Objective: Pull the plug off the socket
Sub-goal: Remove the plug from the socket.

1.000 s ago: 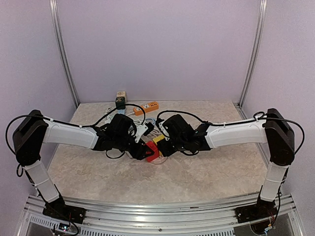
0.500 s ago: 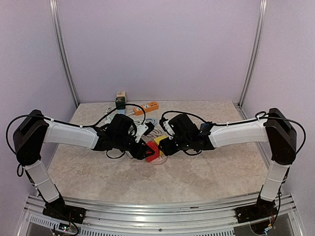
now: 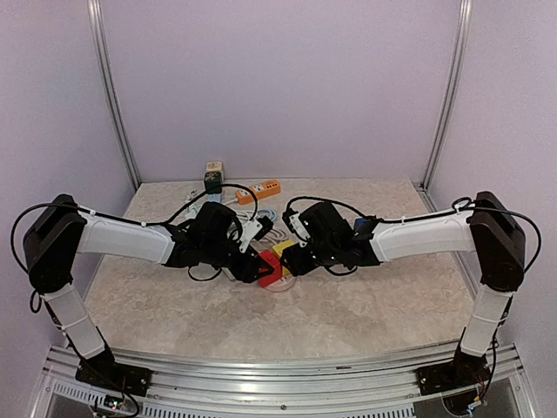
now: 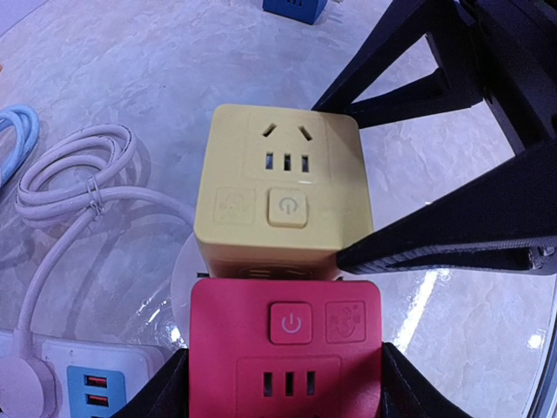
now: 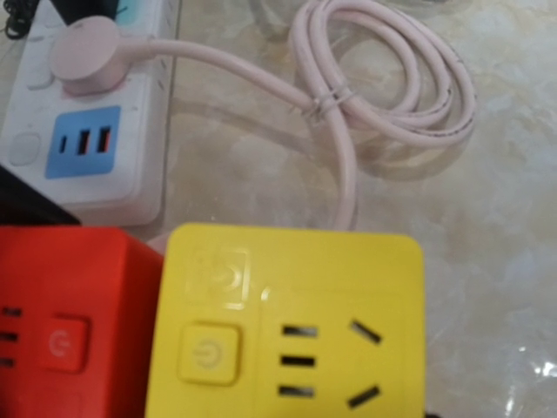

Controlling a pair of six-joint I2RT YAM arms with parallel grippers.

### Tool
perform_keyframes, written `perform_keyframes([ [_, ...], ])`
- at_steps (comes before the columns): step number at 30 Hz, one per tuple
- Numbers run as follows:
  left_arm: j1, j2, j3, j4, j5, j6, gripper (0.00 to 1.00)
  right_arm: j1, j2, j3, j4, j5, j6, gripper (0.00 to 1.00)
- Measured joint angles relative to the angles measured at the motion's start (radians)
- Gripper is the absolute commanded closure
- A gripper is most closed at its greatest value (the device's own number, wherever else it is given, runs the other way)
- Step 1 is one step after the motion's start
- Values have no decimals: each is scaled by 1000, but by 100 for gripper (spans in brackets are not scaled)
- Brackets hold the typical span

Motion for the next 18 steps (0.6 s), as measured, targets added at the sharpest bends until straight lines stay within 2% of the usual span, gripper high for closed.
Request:
perform_keyframes([
  [18,0,8,6,-2,23,7,77,84,0,45,-78,182,-56,100],
])
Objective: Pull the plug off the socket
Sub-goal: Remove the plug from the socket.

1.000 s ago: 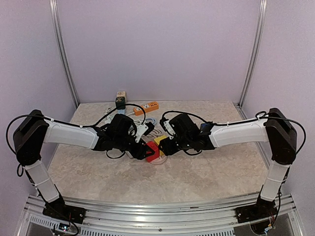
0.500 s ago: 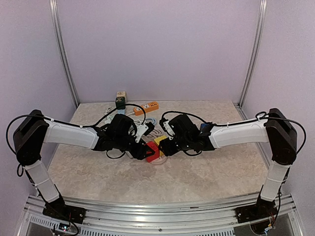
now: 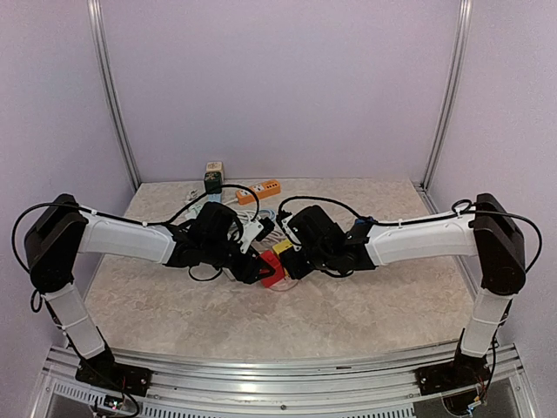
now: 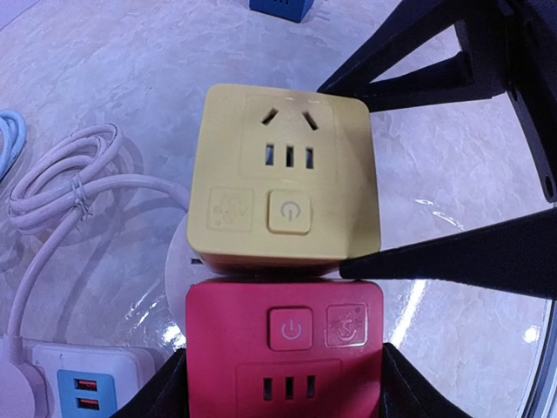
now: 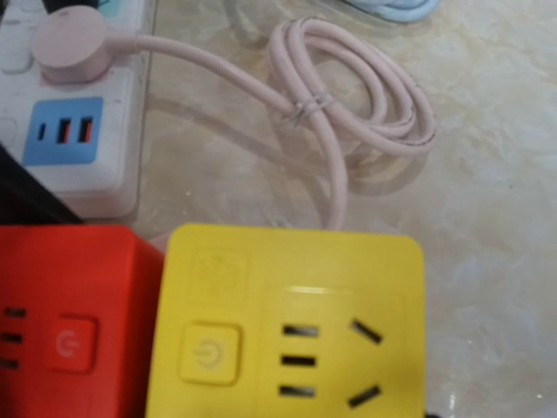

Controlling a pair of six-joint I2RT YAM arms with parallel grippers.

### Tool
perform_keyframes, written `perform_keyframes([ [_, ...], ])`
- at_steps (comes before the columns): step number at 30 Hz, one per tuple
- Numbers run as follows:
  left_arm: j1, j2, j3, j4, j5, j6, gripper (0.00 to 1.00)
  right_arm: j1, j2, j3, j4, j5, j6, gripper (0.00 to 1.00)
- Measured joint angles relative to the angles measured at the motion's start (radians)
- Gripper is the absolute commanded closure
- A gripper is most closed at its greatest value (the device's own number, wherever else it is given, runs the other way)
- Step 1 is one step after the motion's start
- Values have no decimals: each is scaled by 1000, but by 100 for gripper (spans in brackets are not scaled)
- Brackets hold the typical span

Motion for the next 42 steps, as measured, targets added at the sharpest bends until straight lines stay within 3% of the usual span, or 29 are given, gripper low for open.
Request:
perform_keyframes([
  [15,0,4,8,-11,6,3,78,10,0,7,-13,26,-11,100],
  [27,-5,9,11,-2,6,-1,78,-68,-35,-64,51,-134,48,100],
  [42,-5,11,14,-4,9,-2,79,-52,-38,-69,56,-123,41,100],
])
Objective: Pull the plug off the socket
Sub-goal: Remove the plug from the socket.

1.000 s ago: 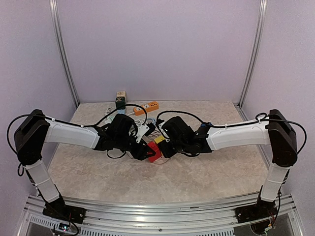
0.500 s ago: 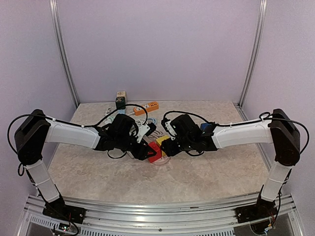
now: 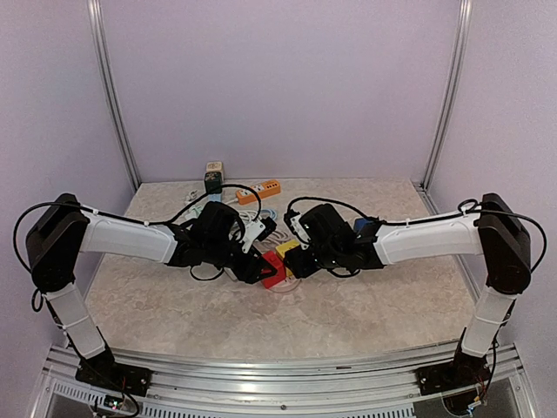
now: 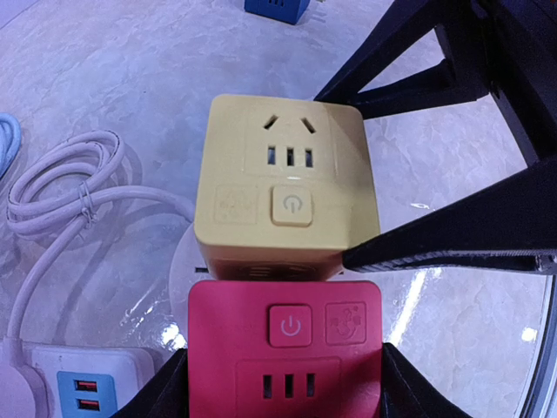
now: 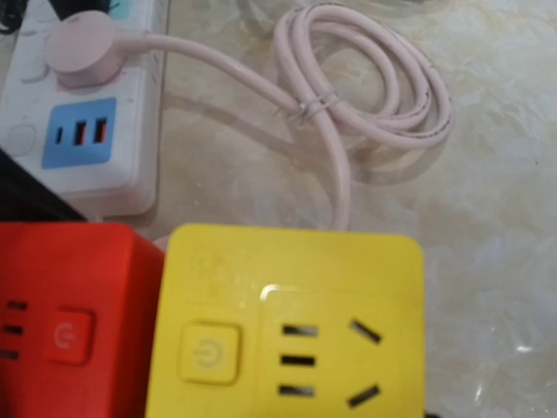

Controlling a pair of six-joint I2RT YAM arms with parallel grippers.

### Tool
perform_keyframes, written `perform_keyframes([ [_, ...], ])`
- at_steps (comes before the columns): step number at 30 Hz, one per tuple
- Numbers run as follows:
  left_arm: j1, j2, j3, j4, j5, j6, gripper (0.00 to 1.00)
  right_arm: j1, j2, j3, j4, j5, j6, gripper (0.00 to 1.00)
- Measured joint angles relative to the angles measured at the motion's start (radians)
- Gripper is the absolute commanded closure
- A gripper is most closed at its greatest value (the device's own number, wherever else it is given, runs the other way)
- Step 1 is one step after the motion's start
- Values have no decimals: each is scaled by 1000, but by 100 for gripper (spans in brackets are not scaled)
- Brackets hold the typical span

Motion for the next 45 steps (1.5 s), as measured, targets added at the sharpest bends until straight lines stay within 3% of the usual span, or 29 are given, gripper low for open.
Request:
perform_keyframes([
  [12,0,0,2,-12,16,2,79,65,0,30,-49,135,-63,100],
  [22,0,1,4,-18,17,2,80,73,0,35,-60,153,-70,100],
  [36,-6,3,6,-13,23,-2,80,-6,-46,-45,4,-8,3,100],
  [45,-6,4,6,-13,26,-9,80,-10,-48,-49,7,-29,8,100],
])
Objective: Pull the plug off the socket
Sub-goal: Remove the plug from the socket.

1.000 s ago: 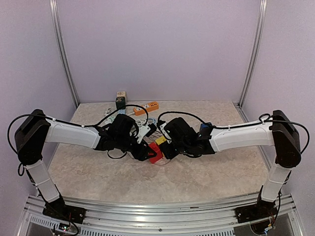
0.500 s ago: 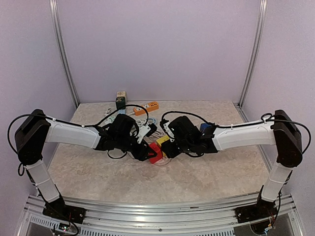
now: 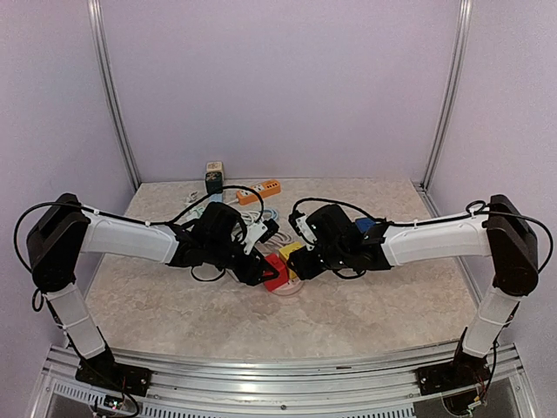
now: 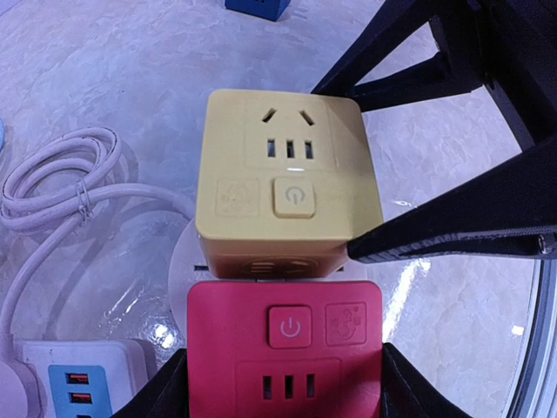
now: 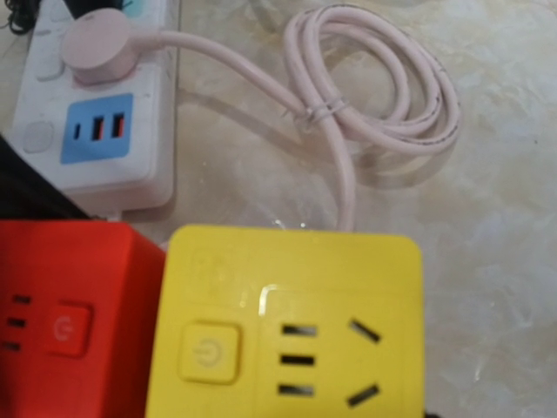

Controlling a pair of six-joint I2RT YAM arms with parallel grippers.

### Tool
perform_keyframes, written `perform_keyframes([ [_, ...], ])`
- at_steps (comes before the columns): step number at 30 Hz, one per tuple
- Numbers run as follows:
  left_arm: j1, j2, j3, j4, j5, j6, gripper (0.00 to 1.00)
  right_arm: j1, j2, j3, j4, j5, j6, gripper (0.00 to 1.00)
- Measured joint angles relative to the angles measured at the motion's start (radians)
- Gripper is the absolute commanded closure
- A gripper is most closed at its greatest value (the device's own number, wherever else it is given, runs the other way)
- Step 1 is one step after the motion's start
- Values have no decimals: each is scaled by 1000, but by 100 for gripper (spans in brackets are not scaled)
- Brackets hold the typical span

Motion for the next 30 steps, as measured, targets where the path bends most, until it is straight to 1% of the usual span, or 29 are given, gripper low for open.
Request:
perform_keyframes([
  [3,0,3,4,-3,1,0,80,7,0,0,0,10,-6,100],
  [23,0,8,11,-19,31,1,82,108,0,25,-39,208,-116,100],
  [30,0,11,15,-24,35,2,82,116,2,37,-61,234,-103,100],
])
